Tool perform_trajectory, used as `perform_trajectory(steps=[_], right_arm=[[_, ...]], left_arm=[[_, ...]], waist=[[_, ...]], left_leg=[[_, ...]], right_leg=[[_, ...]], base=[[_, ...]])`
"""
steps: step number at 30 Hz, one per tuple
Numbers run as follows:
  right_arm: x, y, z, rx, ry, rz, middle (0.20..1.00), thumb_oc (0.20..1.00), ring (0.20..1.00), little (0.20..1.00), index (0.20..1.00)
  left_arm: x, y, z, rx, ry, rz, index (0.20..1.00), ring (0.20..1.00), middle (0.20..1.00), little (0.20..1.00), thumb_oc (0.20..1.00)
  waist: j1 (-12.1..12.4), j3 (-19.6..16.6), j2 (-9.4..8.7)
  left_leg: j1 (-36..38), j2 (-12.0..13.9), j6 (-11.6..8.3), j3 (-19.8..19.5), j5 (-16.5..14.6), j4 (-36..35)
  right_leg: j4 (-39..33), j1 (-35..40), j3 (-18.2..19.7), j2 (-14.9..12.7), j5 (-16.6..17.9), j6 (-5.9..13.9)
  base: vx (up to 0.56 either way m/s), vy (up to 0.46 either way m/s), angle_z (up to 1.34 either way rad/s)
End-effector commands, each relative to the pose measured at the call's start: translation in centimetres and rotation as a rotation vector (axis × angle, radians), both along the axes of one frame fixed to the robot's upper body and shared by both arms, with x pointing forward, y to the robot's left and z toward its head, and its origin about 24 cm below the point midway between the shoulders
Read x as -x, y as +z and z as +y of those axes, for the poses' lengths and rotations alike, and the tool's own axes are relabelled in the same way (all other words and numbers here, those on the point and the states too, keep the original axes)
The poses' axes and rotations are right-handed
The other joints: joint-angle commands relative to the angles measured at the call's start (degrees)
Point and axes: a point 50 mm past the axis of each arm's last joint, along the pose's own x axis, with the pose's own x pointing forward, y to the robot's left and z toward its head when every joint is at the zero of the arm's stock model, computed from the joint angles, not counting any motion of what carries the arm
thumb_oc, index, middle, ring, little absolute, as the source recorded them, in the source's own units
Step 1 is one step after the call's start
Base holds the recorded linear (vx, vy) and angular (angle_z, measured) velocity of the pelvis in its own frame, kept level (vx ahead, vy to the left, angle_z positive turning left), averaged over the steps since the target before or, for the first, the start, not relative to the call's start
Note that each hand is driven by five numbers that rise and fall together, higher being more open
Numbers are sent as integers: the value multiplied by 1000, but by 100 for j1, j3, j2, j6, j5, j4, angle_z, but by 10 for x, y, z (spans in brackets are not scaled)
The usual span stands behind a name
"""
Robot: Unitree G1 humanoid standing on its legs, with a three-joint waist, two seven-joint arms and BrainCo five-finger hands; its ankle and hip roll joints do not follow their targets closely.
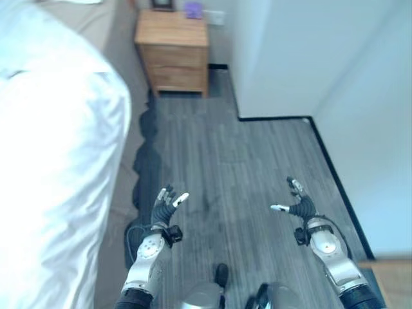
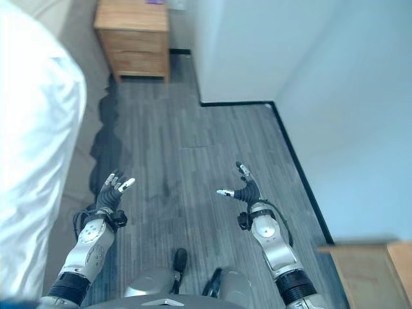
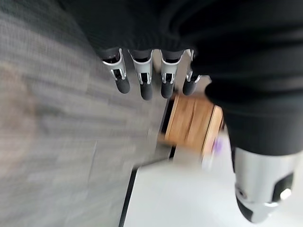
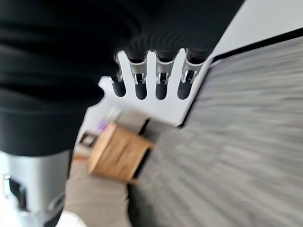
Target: Making the bed.
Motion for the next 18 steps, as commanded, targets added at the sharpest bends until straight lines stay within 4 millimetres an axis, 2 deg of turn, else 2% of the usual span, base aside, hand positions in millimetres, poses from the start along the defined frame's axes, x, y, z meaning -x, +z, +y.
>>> perform_trajectory(steps=[1,3,4,5,7,8,9,10,11,12,13,14,15,16,18], right_arm=[[-8,19,-1,1,-12,-114,1000,1000,1000,1000,1000],[-6,17,-3,9,-23,-107,1000,1000,1000,1000,1000],[-6,17,-3,9,-22,-106,1000,1000,1000,1000,1000],[-5,14,-4,29,-14,-91,1000,1000,1000,1000,1000],[0,8,-2,28,3,-65,1000,1000,1000,1000,1000],[3,3,0,13,16,-38,1000,1000,1000,1000,1000],[4,1,0,16,26,-28,1000,1000,1000,1000,1000],[4,0,1,23,37,-21,1000,1000,1000,1000,1000],[3,3,0,30,38,-40,1000,1000,1000,1000,1000],[2,6,0,25,40,-48,1000,1000,1000,1000,1000],[0,10,1,11,38,-67,1000,1000,1000,1000,1000],[-2,12,-2,14,29,-76,1000,1000,1000,1000,1000],[-5,15,-4,18,23,-87,1000,1000,1000,1000,1000],[-6,16,-5,21,18,-91,1000,1000,1000,1000,1000],[-6,17,-6,26,14,-95,1000,1000,1000,1000,1000]], left_arm=[[0,19,7,-84,-26,-99,1000,1000,1000,1000,1000],[2,18,13,-87,0,-93,1000,1000,1000,1000,1000],[3,17,13,-87,0,-93,1000,1000,1000,1000,1000],[8,14,20,-89,33,-75,1000,1000,1000,1000,1000],[17,7,24,-92,52,-45,1000,1000,1000,1000,1000],[26,1,28,-83,84,-24,1000,1000,1000,1000,1000],[29,-1,28,-77,97,-16,1000,1000,1000,1000,1000],[33,-3,28,-63,109,-6,1000,1000,1000,1000,1000],[31,1,28,-52,114,-26,1000,1000,1000,1000,1000],[31,2,28,-50,112,-35,1000,1000,1000,1000,1000],[29,5,27,-56,102,-46,1000,1000,1000,1000,1000],[26,9,28,-68,99,-61,1000,1000,1000,1000,1000],[23,12,27,-73,94,-77,1000,1000,1000,1000,1000],[20,15,25,-71,88,-92,1000,1000,1000,1000,1000],[19,17,23,-69,82,-105,1000,1000,1000,1000,1000]], waist=[[-9,-7,-220],[-79,-16,-194],[-78,-19,-169],[-109,-37,-162],[-168,-135,-221],[-212,-191,-116],[-206,-212,-113],[-156,-153,-77],[-89,-32,-27],[-37,67,-106],[-4,175,-151],[30,248,-240],[97,295,-241],[169,322,-223],[194,313,-238]], left_leg=[[283,595,-264,-226,-244,-292],[493,706,-337,-455,-394,-292],[508,736,-342,-451,-417,-292],[787,876,-392,-635,-609,-292],[1076,980,-457,-756,-863,-117],[1052,1100,-581,-704,-742,360],[881,1079,-650,-628,-511,894],[541,1023,-684,-580,-275,1749],[56,1009,-744,-507,183,2782],[-421,942,-637,-374,468,3438],[-910,972,-524,-181,490,4216],[-1250,1041,-460,147,395,4530],[-1465,1121,-430,413,196,4586],[-1632,1096,-438,556,-4,4461],[-1799,971,-433,712,-66,4171]], right_leg=[[-2377,680,540,217,1235,28],[-2719,342,853,144,1522,124],[-2716,355,846,172,1510,120],[-2695,224,963,123,1636,179],[-2471,379,1163,166,1583,79],[-2353,511,1213,280,1532,13],[-2379,659,1194,258,1510,-42],[-2502,960,1142,313,1443,-154],[-2596,1214,1033,354,1362,-296],[-2654,1376,973,300,1281,-423],[-2715,1528,934,322,1196,-540],[-2779,1685,884,299,1082,-602],[-2779,1792,844,323,948,-626],[-2779,1936,825,335,813,-619],[-2779,2010,790,314,728,-602]], base=[[577,-157,129],[473,-121,149],[549,-178,166],[573,-222,117],[693,-251,84],[537,-174,80],[445,-159,74],[346,-210,39],[281,-237,-14],[232,-255,-47],[249,-280,-57],[296,-232,-42],[367,-163,-43],[252,-52,-42],[361,17,-45]])
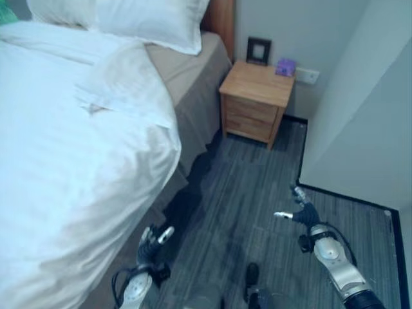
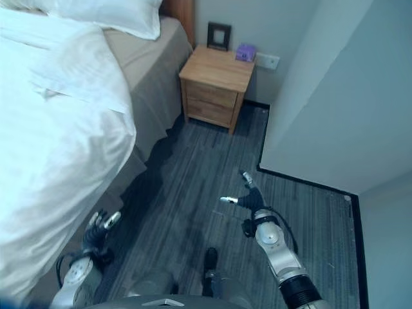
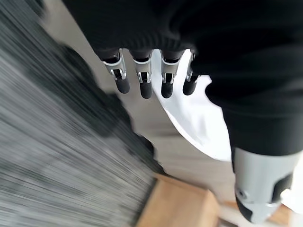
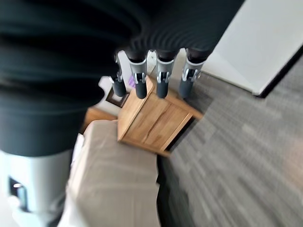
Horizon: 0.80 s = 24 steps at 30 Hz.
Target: Making the bed.
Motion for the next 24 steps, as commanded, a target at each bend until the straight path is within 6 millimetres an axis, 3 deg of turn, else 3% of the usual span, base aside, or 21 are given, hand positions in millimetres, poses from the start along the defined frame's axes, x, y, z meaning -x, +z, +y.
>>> perform_trajectory(steps=[1,2,3,4,6,7,9,10,11,12,13,15,18,20,22,23,24], right_arm=[[-9,33,0,3,25,-163,1000,1000,1000,1000,1000],[-9,33,-1,9,23,-162,1000,1000,1000,1000,1000],[-9,33,-3,19,20,-163,1000,1000,1000,1000,1000],[-10,34,-4,23,13,-171,1000,1000,1000,1000,1000],[-13,38,-5,44,-1,-195,1000,1000,1000,1000,1000],[-13,40,0,64,20,-202,1000,1000,1000,1000,1000],[-12,37,5,77,39,-198,1000,1000,1000,1000,1000],[-14,40,11,87,59,-215,1000,1000,1000,1000,1000],[-15,40,14,91,70,-218,1000,1000,1000,1000,1000],[-15,40,14,91,70,-219,1000,1000,1000,1000,1000],[-17,46,18,109,88,-243,1000,1000,1000,1000,1000],[-18,49,18,114,89,-263,1000,1000,1000,1000,1000],[-20,56,15,116,76,-291,1000,1000,1000,1000,1000],[-23,66,9,144,64,-334,1000,1000,1000,1000,1000],[-23,68,7,151,59,-341,1000,1000,1000,1000,1000],[-24,74,2,171,39,-363,1000,1000,1000,1000,1000],[-25,76,0,176,34,-374,1000,1000,1000,1000,1000]], left_arm=[[-21,38,-7,-79,-78,-202,1000,1000,1000,1000,1000],[-21,41,-9,-80,-94,-216,1000,1000,1000,1000,1000],[-21,43,-10,-80,-102,-228,1000,1000,1000,1000,1000],[-22,44,-11,-79,-106,-235,1000,1000,1000,1000,1000],[-26,51,-13,-83,-120,-265,1000,1000,1000,1000,1000],[-24,55,-11,-97,-116,-280,1000,1000,1000,1000,1000],[-22,55,-10,-108,-110,-275,1000,1000,1000,1000,1000],[-23,58,-6,-148,-108,-277,1000,1000,1000,1000,1000],[-23,60,-5,-166,-109,-283,1000,1000,1000,1000,1000],[-23,60,-5,-166,-109,-283,1000,1000,1000,1000,1000],[-26,68,-1,-203,-103,-315,1000,1000,1000,1000,1000],[-27,72,1,-212,-90,-333,1000,1000,1000,1000,1000],[-32,80,4,-210,-80,-370,1000,1000,1000,1000,1000],[-36,89,7,-222,-85,-411,1000,1000,1000,1000,1000],[-37,90,7,-219,-87,-419,1000,1000,1000,1000,1000],[-41,95,8,-224,-88,-439,1000,1000,1000,1000,1000],[-42,98,9,-229,-89,-449,1000,1000,1000,1000,1000]], waist=[[-28,187,33],[-38,143,76],[-60,61,141],[-97,-6,186],[-207,-97,205],[-187,-229,114],[-168,-271,-10],[-193,-253,-41],[-218,-252,-43],[-224,-247,-49],[-326,-205,91],[-392,-163,188],[-427,-112,205],[-475,-85,116],[-506,-100,95],[-536,-117,31],[-534,-127,9]], left_leg=[[406,-124,46,252,401,-2424],[423,-154,72,469,441,-2921],[447,-151,62,824,676,-3498],[434,-85,-36,1205,781,-3810],[595,109,-43,2160,968,-4303],[925,-134,224,2254,878,-4697],[1233,-382,357,2007,827,-4988],[1612,-502,486,1853,747,-5301],[1798,-565,566,1745,727,-5460],[1810,-581,577,1741,736,-5485],[2001,-455,651,1525,751,-5566],[2128,-395,640,1223,673,-5566],[2155,-354,534,898,690,-5566],[2167,-408,379,353,675,-5566],[2154,-413,334,166,675,-5566],[2172,-448,262,-308,638,-5566],[2199,-454,235,-524,599,-5566]], right_leg=[[-611,802,-706,-831,-571,1070],[-611,899,-742,-775,-680,1096],[-611,1015,-830,-689,-841,1122],[-611,1164,-906,-610,-1017,1133],[-611,1347,-1155,-523,-1169,1136],[-476,1551,-1270,-541,-1055,1237],[467,1350,-1367,-673,-885,1519],[1574,917,-1424,-959,-496,1954],[2130,772,-1411,-1117,-172,2115],[2167,758,-1410,-1134,-186,2121],[3199,247,-1289,-1145,170,2027],[3605,-143,-1202,-1224,78,1934],[3065,-354,-1186,-1337,-70,1737],[1798,-361,-713,-1207,-444,1551],[1342,-316,-567,-1120,-446,1532],[689,-282,-166,-962,-464,1507],[535,-283,19,-918,-431,1497]], base=[[608,85,-35],[653,123,-15],[508,89,18],[488,74,50],[506,110,93],[579,204,97],[523,234,49],[437,214,6],[300,161,17],[268,102,49],[266,64,90],[305,22,103],[172,-72,125],[300,-215,141],[169,-170,181],[238,-249,181],[307,-314,213]])
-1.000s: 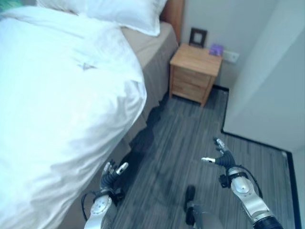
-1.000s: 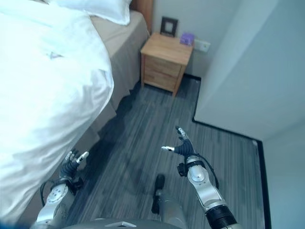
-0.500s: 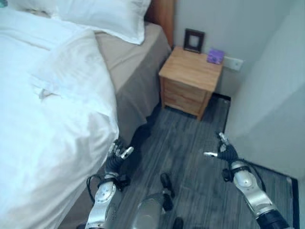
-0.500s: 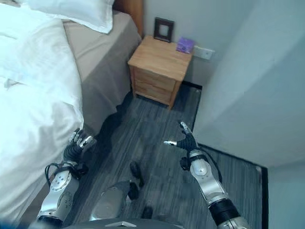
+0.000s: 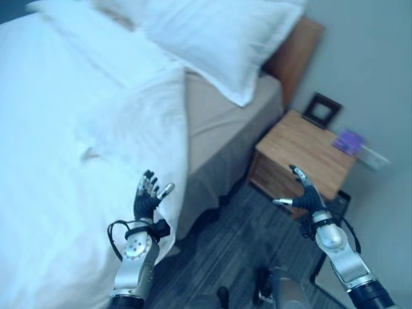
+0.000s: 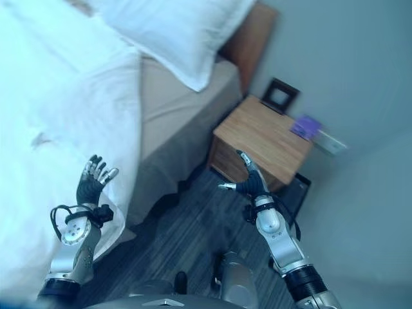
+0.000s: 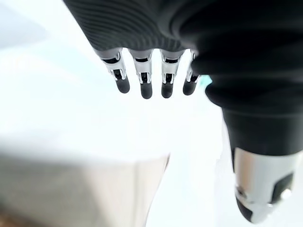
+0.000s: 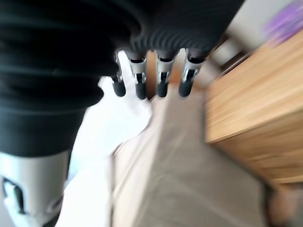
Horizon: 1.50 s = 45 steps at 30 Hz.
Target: Making the bed.
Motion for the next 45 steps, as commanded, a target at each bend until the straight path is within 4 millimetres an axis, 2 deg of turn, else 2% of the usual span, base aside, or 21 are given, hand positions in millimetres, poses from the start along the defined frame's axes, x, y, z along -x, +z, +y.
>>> perform_trajectory(steps=[1,3,5,7,11,18,23,24,25,26,27,28,29,32,36,37,39,41,42,44,45], right_arm=[[-15,34,4,-1,-10,-180,1000,1000,1000,1000,1000],[-18,44,1,19,-12,-219,1000,1000,1000,1000,1000],[-19,46,0,21,-13,-223,1000,1000,1000,1000,1000],[-20,51,2,-6,-8,-241,1000,1000,1000,1000,1000],[-20,55,6,0,32,-247,1000,1000,1000,1000,1000],[-36,87,25,65,153,-333,1000,1000,1000,1000,1000],[-43,100,39,106,206,-376,1000,1000,1000,1000,1000],[-43,107,34,155,186,-410,1000,1000,1000,1000,1000],[-45,110,27,192,156,-431,1000,1000,1000,1000,1000],[-45,110,27,193,156,-431,1000,1000,1000,1000,1000],[-48,111,18,236,93,-445,1000,1000,1000,1000,1000],[-50,111,17,245,67,-442,1000,1000,1000,1000,1000],[-51,111,14,255,45,-443,1000,1000,1000,1000,1000],[-53,113,3,299,-12,-458,1000,1000,1000,1000,1000],[-57,110,-4,311,-54,-439,1000,1000,1000,1000,1000],[-61,108,-8,295,-83,-423,1000,1000,1000,1000,1000],[-64,107,-10,278,-104,-415,1000,1000,1000,1000,1000],[-77,103,-12,313,-140,-378,1000,1000,1000,1000,1000],[-84,98,-14,325,-164,-349,1000,1000,1000,1000,1000],[-97,93,-25,341,-230,-291,1000,1000,1000,1000,1000],[-102,93,-29,346,-257,-273,1000,1000,1000,1000,1000]], left_arm=[[2,31,13,-128,-28,-125,1000,1000,1000,1000,1000],[1,40,18,-131,-13,-160,1000,1000,1000,1000,1000],[2,41,20,-130,-4,-166,1000,1000,1000,1000,1000],[6,47,28,-145,21,-189,1000,1000,1000,1000,1000],[17,48,39,-128,90,-206,1000,1000,1000,1000,1000],[32,52,61,-95,228,-234,1000,1000,1000,1000,1000],[40,47,70,-104,282,-206,1000,1000,1000,1000,1000],[37,43,67,-81,267,-195,1000,1000,1000,1000,1000],[32,40,59,-56,237,-190,1000,1000,1000,1000,1000],[31,40,59,-55,237,-190,1000,1000,1000,1000,1000],[24,30,51,-13,198,-153,1000,1000,1000,1000,1000],[22,28,49,-16,185,-135,1000,1000,1000,1000,1000],[20,27,48,-24,179,-125,1000,1000,1000,1000,1000],[17,29,45,-81,141,-117,1000,1000,1000,1000,1000],[16,28,41,-118,94,-94,1000,1000,1000,1000,1000],[12,30,40,-135,73,-95,1000,1000,1000,1000,1000],[9,30,40,-155,56,-81,1000,1000,1000,1000,1000],[4,30,45,-181,61,-59,1000,1000,1000,1000,1000],[1,32,47,-187,68,-65,1000,1000,1000,1000,1000],[-3,34,50,-199,72,-68,1000,1000,1000,1000,1000],[-4,35,52,-199,73,-70,1000,1000,1000,1000,1000]], waist=[[197,-57,-417],[133,-64,-450],[118,-55,-470],[200,-114,-541],[245,-240,-521],[520,-346,-555],[661,-312,-557],[674,-154,-534],[624,-43,-547],[609,-63,-546],[458,2,-567],[389,-5,-559],[354,-33,-545],[239,-114,-472],[154,-177,-482],[133,-213,-585],[130,-179,-707],[122,-32,-803],[114,17,-780],[153,80,-749],[205,74,-746]], left_leg=[[-635,128,-42,-207,181,-720],[-549,105,-74,-719,165,-720],[-509,86,-89,-837,134,-720],[-452,81,-114,-947,70,-720],[-367,164,-193,-1036,42,-720],[-440,330,-413,-1190,146,-720],[-481,392,-470,-1234,187,-720],[-720,413,-579,-938,246,-450],[-970,521,-643,-406,293,-246],[-973,524,-643,-420,244,-235],[-1223,776,-572,806,422,-122],[-1301,787,-526,1173,477,-180],[-1358,740,-502,1333,516,-235],[-1331,713,-441,1667,589,-622],[-1240,684,-413,1595,594,-717],[-1163,673,-365,1576,537,-720],[-1057,656,-279,1563,442,-720],[-874,639,-163,1506,324,-720],[-835,686,-137,1476,307,-720],[-764,748,-150,1427,258,-720],[-773,757,-177,1395,273,-720]], right_leg=[[66,909,511,-209,-155,557],[-73,797,1092,-54,-19,569],[-130,821,1171,-28,-23,533],[-369,1042,1126,-139,4,486],[-583,1306,1014,-117,47,441],[-984,1616,652,-87,51,346],[-984,1602,657,-15,-58,288],[-984,1675,431,-81,-249,211],[-984,1742,176,-194,-356,223],[-984,1750,161,-191,-399,225],[-984,1831,-344,-329,-450,321],[-984,1860,-473,-344,-437,363],[-984,1859,-509,-351,-421,386],[-984,1899,-677,-383,-463,449],[-984,1974,-744,-392,-409,460],[-884,2055,-769,-434,-399,472],[-239,1923,-730,-506,-509,516],[929,1535,-591,-614,-98,819],[1357,1333,-472,-595,-29,855],[1621,1006,-228,-488,-70,810],[1397,945,-210,-445,-130,750]], base=[[238,-232,183],[227,-229,208],[108,-105,142],[153,-201,83],[170,-185,63],[107,-173,-1],[79,-95,-3],[-46,-37,11],[-17,-39,29],[-40,-28,124],[1,-19,155],[-14,9,175],[49,58,140],[91,121,61],[117,127,16],[125,130,16],[146,183,27],[95,168,16],[50,114,-7],[96,96,7],[155,37,6]])
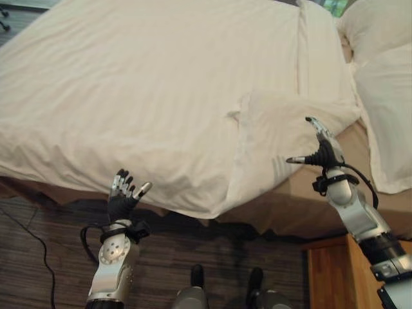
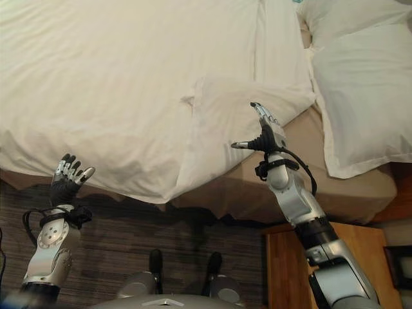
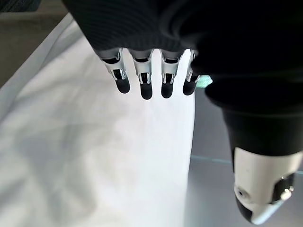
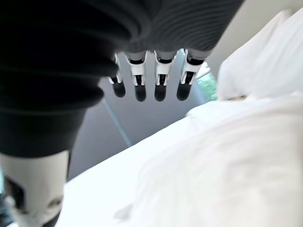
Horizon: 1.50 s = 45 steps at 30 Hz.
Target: Making the bed.
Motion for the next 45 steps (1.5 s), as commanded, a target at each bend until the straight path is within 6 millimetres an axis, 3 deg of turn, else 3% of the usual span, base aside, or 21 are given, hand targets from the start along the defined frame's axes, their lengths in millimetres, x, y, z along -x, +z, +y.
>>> perform_trajectory(steps=[1,3,4,7,8,14,15,16,22,29,30,33,38,40,41,42,45], right_arm=[[-21,43,-10,14,-83,-133,1000,1000,1000,1000,1000],[-26,49,-14,21,-100,-131,1000,1000,1000,1000,1000],[-31,61,-19,42,-121,-146,1000,1000,1000,1000,1000],[-36,67,-21,52,-138,-152,1000,1000,1000,1000,1000],[-43,78,-17,79,-138,-163,1000,1000,1000,1000,1000],[-52,106,-5,145,-104,-214,1000,1000,1000,1000,1000],[-54,111,13,152,-54,-240,1000,1000,1000,1000,1000],[-56,111,17,163,-51,-232,1000,1000,1000,1000,1000],[-64,118,5,243,-133,-223,1000,1000,1000,1000,1000],[-67,145,-1,293,-181,-287,1000,1000,1000,1000,1000],[-66,157,-7,305,-208,-312,1000,1000,1000,1000,1000],[-66,165,-11,318,-225,-327,1000,1000,1000,1000,1000],[-60,208,-22,398,-278,-436,1000,1000,1000,1000,1000],[-59,213,-21,413,-273,-453,1000,1000,1000,1000,1000],[-59,215,-20,433,-270,-461,288,288,288,288,288],[-60,213,-18,437,-267,-454,200,200,200,200,200],[-65,195,-3,380,-203,-420,200,200,200,200,200]], left_arm=[[0,28,8,-77,-6,-115,1000,1000,1000,1000,1000],[1,28,11,-69,2,-116,1000,1000,1000,1000,1000],[1,30,15,-58,11,-121,1000,1000,1000,1000,1000],[-1,31,19,-69,21,-120,1000,1000,1000,1000,1000],[-2,34,23,-87,26,-128,1000,1000,1000,1000,1000],[6,28,25,-85,52,-114,1000,1000,1000,1000,1000],[1,21,26,-145,66,-63,1000,1000,1000,1000,1000],[-7,22,27,-132,65,-65,1000,1000,1000,1000,1000],[-20,30,20,-72,69,-128,1000,1000,1000,1000,1000],[-42,37,10,-77,52,-155,1000,1000,1000,1000,1000],[-45,37,9,-65,52,-159,1000,1000,1000,1000,1000],[-48,36,5,-61,44,-159,1000,1000,1000,1000,1000],[-55,30,-16,-37,-44,-152,1000,1000,1000,1000,1000],[-54,27,-21,-32,-63,-148,1000,1000,1000,1000,1000],[-55,28,-22,-27,-72,-155,1000,1000,1000,1000,1000],[-56,29,-23,-29,-76,-157,1000,1000,1000,1000,1000],[-61,37,-28,-18,-77,-189,1000,1000,1000,1000,1000]], waist=[[207,58,107],[204,91,106],[179,97,84],[141,105,63],[179,79,13],[239,-10,59],[206,-41,83],[208,-42,107],[313,-6,219],[326,114,530],[340,135,622],[348,139,681],[427,236,1047],[445,224,1130],[456,207,1161],[474,211,1157],[585,245,1082]], left_leg=[[92,90,-106,14,-313,-227],[126,90,-147,-54,-351,-227],[131,60,-205,-175,-371,-227],[141,50,-252,-272,-447,-227],[153,39,-281,-327,-493,-227],[158,75,-347,-406,-480,-227],[127,113,-402,-432,-450,-227],[100,124,-426,-457,-437,-227],[-133,193,-558,-631,-290,-227],[-706,206,-707,-814,-24,-227],[-888,193,-745,-839,46,-227],[-1043,189,-782,-866,104,-227],[-1704,206,-990,-868,386,-227],[-1872,201,-1025,-870,445,-227],[-2002,205,-1061,-881,483,-227],[-2045,203,-1084,-950,495,-227],[-1907,173,-1085,-1830,472,-227]], right_leg=[[-253,543,54,217,-918,33],[-641,607,28,222,-977,-7],[-1392,435,184,247,-818,-44],[-1965,403,312,237,-556,12],[-2240,431,361,196,-353,53],[-2291,501,319,215,-289,-27],[-2291,520,302,240,-310,-47],[-2291,515,290,252,-323,-56],[-2291,461,151,299,-389,-104],[-2291,55,39,335,-441,-149],[-2291,-84,4,319,-448,-151],[-2291,-199,-36,304,-443,-143],[-2291,-649,-221,261,-479,-105],[-2291,-799,-227,254,-454,-93],[-2291,-933,-187,248,-451,-74],[-2291,-973,-154,266,-460,-75],[-2291,-983,163,438,-544,-138]], base=[[113,-4,2],[193,-35,2],[298,-71,8],[217,-77,26],[204,-102,65],[196,-90,36],[165,-93,4],[217,-135,8],[103,-102,12],[101,-100,15],[66,-66,6],[39,-61,19],[30,-111,23],[-1,-55,14],[-21,-8,9],[-21,0,-4],[-39,8,-18]])
